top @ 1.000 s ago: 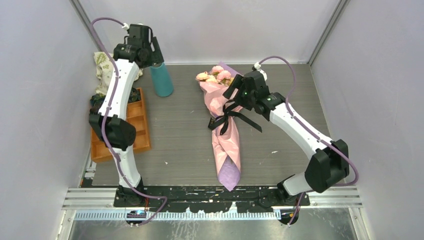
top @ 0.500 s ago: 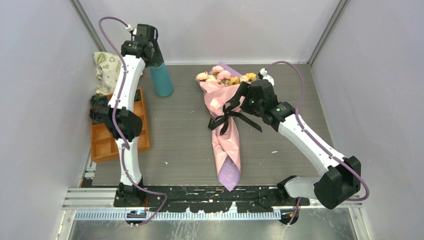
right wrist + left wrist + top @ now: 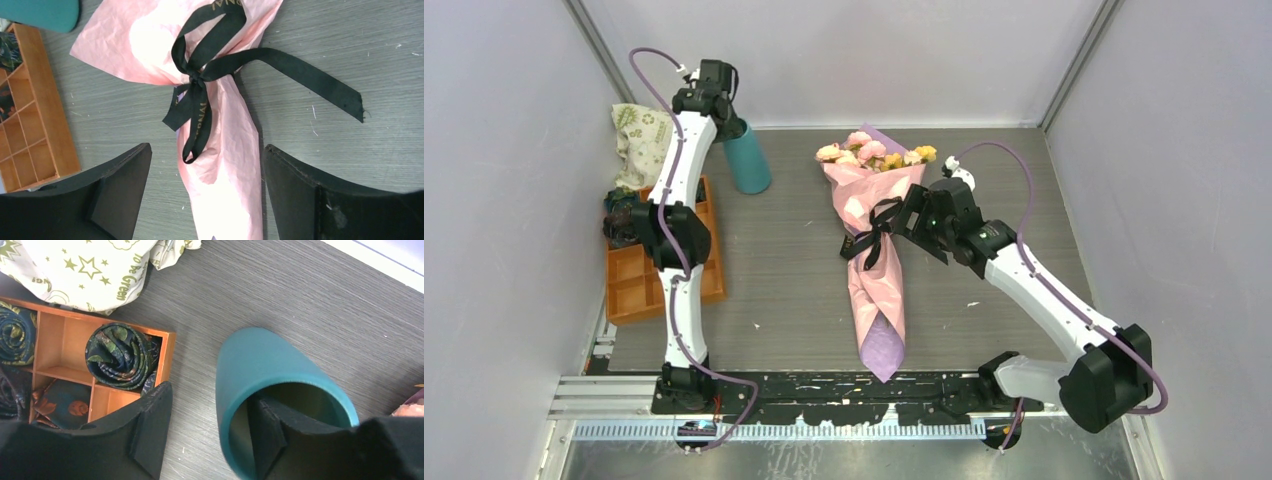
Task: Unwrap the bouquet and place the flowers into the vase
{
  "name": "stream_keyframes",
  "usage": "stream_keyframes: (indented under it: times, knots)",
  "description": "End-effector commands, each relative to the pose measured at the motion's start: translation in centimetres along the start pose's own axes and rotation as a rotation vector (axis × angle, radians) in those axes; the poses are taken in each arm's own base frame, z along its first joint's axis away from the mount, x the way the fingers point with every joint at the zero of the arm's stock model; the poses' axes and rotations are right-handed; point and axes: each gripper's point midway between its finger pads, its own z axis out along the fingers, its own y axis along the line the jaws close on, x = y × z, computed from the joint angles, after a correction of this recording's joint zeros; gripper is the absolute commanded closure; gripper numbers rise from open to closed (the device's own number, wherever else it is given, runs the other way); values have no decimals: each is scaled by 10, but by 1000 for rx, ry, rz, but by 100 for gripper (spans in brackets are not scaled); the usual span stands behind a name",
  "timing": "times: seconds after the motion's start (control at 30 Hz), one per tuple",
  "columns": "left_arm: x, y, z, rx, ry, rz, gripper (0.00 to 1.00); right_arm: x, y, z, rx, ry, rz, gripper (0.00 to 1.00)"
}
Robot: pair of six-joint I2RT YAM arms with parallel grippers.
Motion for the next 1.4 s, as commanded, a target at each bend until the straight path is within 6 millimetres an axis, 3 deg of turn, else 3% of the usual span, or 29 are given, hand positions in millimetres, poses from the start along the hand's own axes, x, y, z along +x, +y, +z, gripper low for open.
stream_keyframes:
  times: [0.0,0.23,0.27,0.47,0.67,0.87,1.1,1.37]
  knots:
    - [5,-4,11,13,17,-7,48,-9,3,-12,-28,-50,-21,14]
    - [30,-14,25,45,104,8,97,1,-4,-12,-20,-28,-30,14]
    - [31,-15,24,53,110,6,100,1,-5,-13,-18,-28,-30,14]
    - [30,-13,-6,98,135,-5,100,-3,-6,-20,-20,-49,-29,15]
    - [31,-2,-64,129,118,12,100,-8,-2,-26,-32,-62,-30,14]
    - [60,0,-114,119,110,116,100,-11,1,-31,-49,-74,-22,14]
    - [86,11,-140,124,120,148,100,-10,-1,-37,-54,-79,-15,14]
    - [119,-1,-163,146,122,219,100,-8,0,-39,-62,-74,-7,13]
